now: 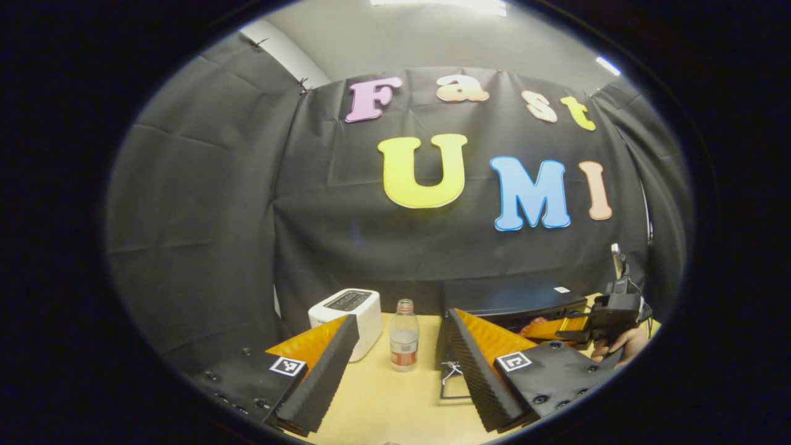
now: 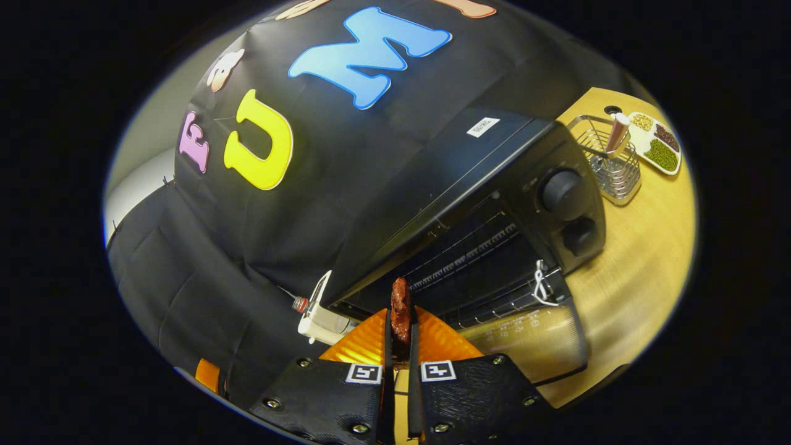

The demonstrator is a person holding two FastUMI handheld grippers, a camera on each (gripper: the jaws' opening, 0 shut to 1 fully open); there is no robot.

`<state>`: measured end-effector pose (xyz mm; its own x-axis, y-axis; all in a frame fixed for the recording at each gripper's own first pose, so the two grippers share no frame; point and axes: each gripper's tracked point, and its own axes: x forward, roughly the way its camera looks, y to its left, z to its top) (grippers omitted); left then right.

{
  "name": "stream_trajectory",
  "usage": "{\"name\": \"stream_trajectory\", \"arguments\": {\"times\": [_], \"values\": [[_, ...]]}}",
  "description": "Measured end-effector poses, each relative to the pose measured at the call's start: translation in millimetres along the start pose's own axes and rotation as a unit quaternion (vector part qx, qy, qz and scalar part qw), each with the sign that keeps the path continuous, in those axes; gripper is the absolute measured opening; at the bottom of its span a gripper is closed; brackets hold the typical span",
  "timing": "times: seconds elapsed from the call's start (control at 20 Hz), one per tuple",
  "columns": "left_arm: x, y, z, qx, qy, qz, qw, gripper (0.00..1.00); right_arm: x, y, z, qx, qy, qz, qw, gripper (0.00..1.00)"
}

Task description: Open the electric oven with the left hand, put the food in, and close the electric oven.

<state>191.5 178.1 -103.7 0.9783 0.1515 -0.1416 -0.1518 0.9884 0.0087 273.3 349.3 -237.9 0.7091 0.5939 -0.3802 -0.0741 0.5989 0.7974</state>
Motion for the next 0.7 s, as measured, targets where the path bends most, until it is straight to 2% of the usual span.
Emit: {"name": "stream_trajectory", "arguments": {"times": [0.1, 0.15, 0.25, 0.3, 0.35, 0.4, 0.5, 0.55, 0.6, 0.7], "values": [[-3.9, 4.4, -2.4, 0.005, 0.007, 0.007, 1.0, 1.0, 15.5, -0.9, -2.4, -0.001, -0.006, -0.001, 1.0, 0.09], [-3.3, 7.8, -3.9, 0.008, 0.011, 0.01, 1.0, 0.97, 22.0, -1.3, -2.5, -0.002, -0.011, 0.0, 1.0, 0.09], [-1.5, 18.6, -6.5, 0.016, 0.015, 0.015, 1.0, 1.0, 33.3, -1.3, -0.1, -0.001, -0.022, 0.004, 1.0, 0.08], [0.2, 22.0, -8.9, 0.02, 0.017, 0.018, 0.999, 0.97, 38.1, -2.8, 1.4, 0.001, -0.026, 0.004, 1.0, 0.09], [-0.5, 22.7, -8.8, 0.021, 0.018, 0.021, 0.999, 1.0, 42.5, -6.9, 3.3, 0.003, -0.029, -0.002, 1.0, 0.09], [-0.8, 24.2, -7.6, 0.02, 0.017, 0.024, 0.999, 0.97, 45.8, -12.6, 5.3, 0.0, -0.036, -0.012, 0.999, 0.09], [-1.4, 25.8, -9.6, 0.016, 0.019, 0.028, 0.999, 1.0, 50.1, -18.0, 8.6, -0.001, -0.044, -0.019, 0.999, 0.09], [-1.5, 24.5, -11.1, 0.015, 0.021, 0.028, 0.999, 0.96, 51.8, -19.6, 9.7, -0.003, -0.046, -0.024, 0.999, 0.09], [-1.4, 23.7, -10.3, 0.015, 0.022, 0.027, 0.999, 1.0, 53.2, -23.4, 11.1, -0.01, -0.048, -0.032, 0.998, 0.12], [-0.7, 22.9, -11.7, 0.016, 0.022, 0.027, 0.999, 0.96, 52.2, -36.7, 11.2, -0.038, -0.048, -0.065, 0.996, 0.21]]}}
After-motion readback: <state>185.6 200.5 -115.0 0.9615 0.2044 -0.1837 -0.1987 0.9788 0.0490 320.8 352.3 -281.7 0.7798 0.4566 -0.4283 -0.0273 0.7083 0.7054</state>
